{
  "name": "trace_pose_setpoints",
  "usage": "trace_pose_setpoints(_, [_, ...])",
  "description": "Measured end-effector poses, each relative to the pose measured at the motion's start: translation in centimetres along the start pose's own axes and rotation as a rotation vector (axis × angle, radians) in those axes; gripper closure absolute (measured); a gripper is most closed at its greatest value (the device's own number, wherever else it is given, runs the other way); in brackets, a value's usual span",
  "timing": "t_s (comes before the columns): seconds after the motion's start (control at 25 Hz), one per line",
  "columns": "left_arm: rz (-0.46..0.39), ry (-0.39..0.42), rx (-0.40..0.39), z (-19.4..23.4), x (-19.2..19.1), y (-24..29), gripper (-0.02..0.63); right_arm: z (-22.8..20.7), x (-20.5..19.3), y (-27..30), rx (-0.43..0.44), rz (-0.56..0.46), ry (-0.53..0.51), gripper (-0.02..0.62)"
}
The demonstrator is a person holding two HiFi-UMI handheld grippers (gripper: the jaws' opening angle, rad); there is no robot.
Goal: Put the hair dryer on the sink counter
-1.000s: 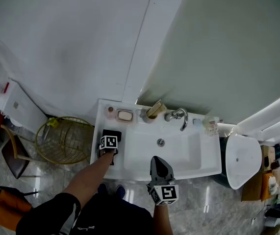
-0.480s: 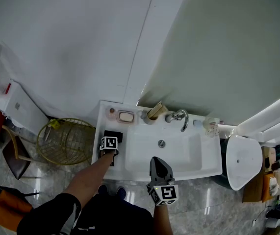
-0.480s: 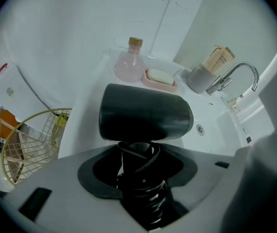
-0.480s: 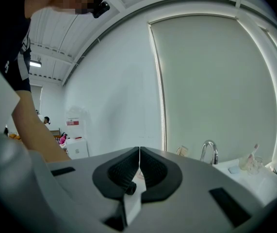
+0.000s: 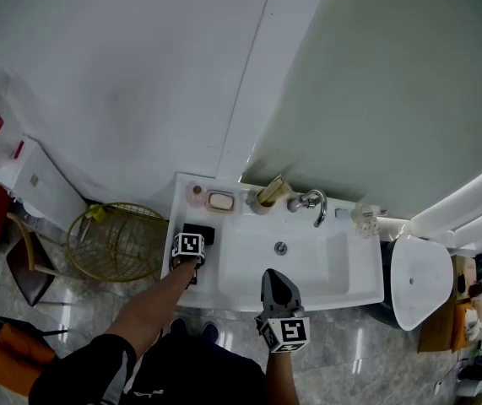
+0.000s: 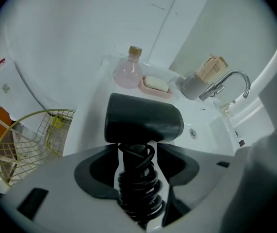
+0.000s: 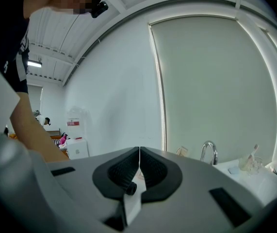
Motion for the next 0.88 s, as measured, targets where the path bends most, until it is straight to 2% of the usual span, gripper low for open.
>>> trace_pose_setpoints(0.28, [-0.113, 0.015, -0.036, -1.1, 0.4, -3.4, 0.359, 1.0, -0.1, 0.1, 0.015, -0.005, 0.017, 0.566])
trace_pose_setpoints(0.44, [-0.257, 0.042, -0.072, -2.6, 2.2, -7.6, 0.359, 1.1, -0.2, 0.0, 0.025, -0.008, 0.019, 0.566])
trace_pose_setpoints(0.52, [-0.340, 0.104, -0.085, -3.5, 3.8, -10.2, 0.359, 1.2, 0.0, 0.0, 0.026, -0.015, 0.022, 0.566])
trace_pose_setpoints(0.72, [-0.585, 0.332, -0.157, -7.6, 7.4, -19.3, 0.359, 1.3, 0.4, -0.2, 0.031, -0.034, 0.031, 0.566])
trace_pose_setpoints(0.88, [-0.754, 0.516, -0.187, -10.4, 8.1, -26.1, 0.359, 1.5, 0.4, -0.4, 0.034, -0.052, 0.019, 0.566])
Point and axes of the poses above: the fingertips, and each gripper's own axes: y forward along the fingers, z to its left, x out of its top, the point moved 1 cm from there along -y, backward along the fingers, and after that the axes turned 15 degrees about -x, right-handed, at the moved point
